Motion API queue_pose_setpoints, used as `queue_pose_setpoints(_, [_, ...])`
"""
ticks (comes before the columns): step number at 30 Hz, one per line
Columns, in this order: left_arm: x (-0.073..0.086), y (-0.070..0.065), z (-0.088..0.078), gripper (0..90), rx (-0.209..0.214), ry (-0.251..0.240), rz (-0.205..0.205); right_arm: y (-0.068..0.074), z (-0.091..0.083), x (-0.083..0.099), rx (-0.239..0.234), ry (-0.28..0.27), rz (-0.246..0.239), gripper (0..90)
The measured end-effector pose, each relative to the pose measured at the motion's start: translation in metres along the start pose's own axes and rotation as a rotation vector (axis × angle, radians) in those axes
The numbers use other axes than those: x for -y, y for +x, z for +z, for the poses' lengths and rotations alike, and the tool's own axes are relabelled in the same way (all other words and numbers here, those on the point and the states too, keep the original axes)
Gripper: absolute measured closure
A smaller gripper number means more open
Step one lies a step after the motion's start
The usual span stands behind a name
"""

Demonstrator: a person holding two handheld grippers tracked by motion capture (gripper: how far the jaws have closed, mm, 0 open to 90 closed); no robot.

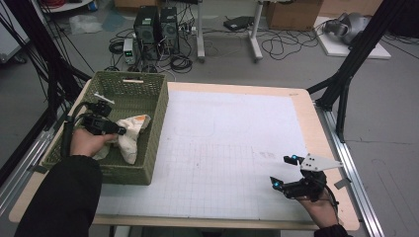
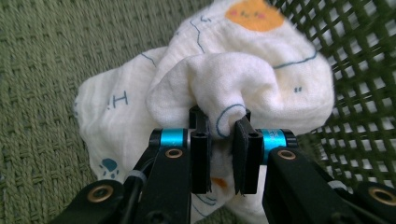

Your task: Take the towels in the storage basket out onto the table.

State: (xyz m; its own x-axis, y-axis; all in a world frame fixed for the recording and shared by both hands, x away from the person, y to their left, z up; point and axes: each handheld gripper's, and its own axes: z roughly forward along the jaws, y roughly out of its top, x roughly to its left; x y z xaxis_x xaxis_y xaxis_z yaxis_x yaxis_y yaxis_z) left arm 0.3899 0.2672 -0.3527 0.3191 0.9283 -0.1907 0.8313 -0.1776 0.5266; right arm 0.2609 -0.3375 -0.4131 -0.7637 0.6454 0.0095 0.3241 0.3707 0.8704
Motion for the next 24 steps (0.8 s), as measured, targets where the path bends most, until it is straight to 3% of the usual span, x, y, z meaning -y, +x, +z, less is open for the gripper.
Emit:
queue_pose_setpoints(4, [0.002,0.004,-0.01,79.2,0.049,-0.054,-0.038,0.0,0.0,0.0,-0.001,-0.001,-0.002,9.2])
queue_pose_setpoints(8, [0.005,0.01,-0.019,79.2,0.129,-0.114,-0.104,0.0,0.0,0.0,-0.001,-0.002,0.0,9.2])
queue_pose_setpoints(17, [0.014,0.024,-0.032,79.3,0.219,-0.19,-0.182,0.0,0.001,-0.001,0.002,-0.001,-0.001,9.2])
queue_pose_setpoints(20, [0.018,0.03,-0.037,79.3,0.277,-0.23,-0.228,0.0,0.001,-0.001,0.001,-0.002,0.003,9.2])
queue_pose_setpoints(24, [0.02,0.033,-0.041,79.2,0.315,-0.257,-0.252,-0.001,0.002,-0.001,-0.001,-0.003,0.005,9.1])
